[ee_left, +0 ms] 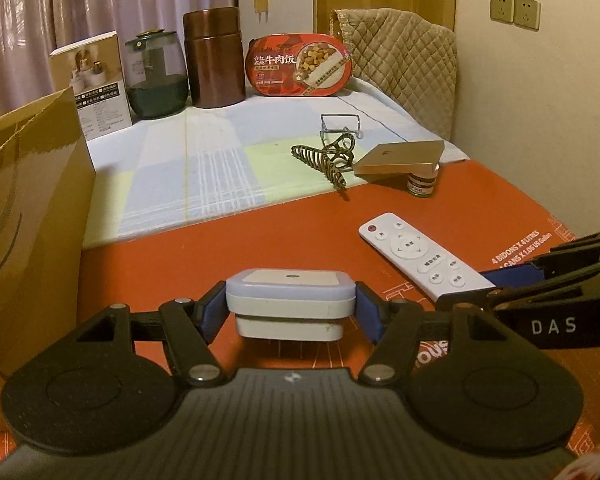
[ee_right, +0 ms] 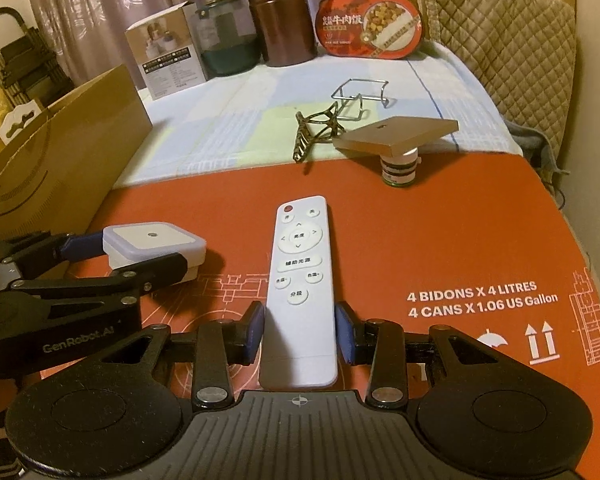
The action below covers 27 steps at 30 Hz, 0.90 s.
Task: Organize rigid objects
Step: 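Carry the night-light in the left gripper and remote in the right over the cardboard box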
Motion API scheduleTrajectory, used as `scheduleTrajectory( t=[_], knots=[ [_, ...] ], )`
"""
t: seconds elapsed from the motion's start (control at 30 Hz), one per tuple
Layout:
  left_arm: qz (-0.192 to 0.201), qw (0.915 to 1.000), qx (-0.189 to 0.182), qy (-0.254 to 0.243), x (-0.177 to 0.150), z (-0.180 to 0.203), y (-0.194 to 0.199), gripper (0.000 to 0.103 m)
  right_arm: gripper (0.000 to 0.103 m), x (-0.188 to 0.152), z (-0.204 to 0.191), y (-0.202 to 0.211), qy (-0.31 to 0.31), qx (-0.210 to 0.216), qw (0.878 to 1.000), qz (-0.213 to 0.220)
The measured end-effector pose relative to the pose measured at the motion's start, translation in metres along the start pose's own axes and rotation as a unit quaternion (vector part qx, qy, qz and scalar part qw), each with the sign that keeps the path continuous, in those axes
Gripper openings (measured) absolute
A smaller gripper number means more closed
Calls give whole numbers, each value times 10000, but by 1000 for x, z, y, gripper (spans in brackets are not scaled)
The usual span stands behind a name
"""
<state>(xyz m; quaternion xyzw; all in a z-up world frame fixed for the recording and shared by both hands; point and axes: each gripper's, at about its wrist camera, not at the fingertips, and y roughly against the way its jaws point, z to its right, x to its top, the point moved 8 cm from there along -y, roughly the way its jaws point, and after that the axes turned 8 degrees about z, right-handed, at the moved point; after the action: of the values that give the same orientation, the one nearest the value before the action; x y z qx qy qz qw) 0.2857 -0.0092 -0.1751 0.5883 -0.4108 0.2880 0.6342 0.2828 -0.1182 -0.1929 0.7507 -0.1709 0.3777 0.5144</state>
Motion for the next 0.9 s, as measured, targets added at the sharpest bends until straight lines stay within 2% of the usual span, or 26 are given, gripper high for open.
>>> scheduleTrajectory(
  t=[0.13,0.43,0.53,0.9],
  knots=[
    [63,10000,-21,8,0,-1,-3,61,36,-1,-3,-3,268,-71,9996,68],
    [-61,9996,1,275,-1,-7,-5,61,36,-4,-9,-9,719,-221,9971,123],
    [-89,9989,174,422,-1,-12,-1,60,35,-3,-9,-9,661,-238,9975,86],
    [-21,9981,146,594,14,-13,28,60,35,20,-16,24,149,-153,9981,572]
  ],
)
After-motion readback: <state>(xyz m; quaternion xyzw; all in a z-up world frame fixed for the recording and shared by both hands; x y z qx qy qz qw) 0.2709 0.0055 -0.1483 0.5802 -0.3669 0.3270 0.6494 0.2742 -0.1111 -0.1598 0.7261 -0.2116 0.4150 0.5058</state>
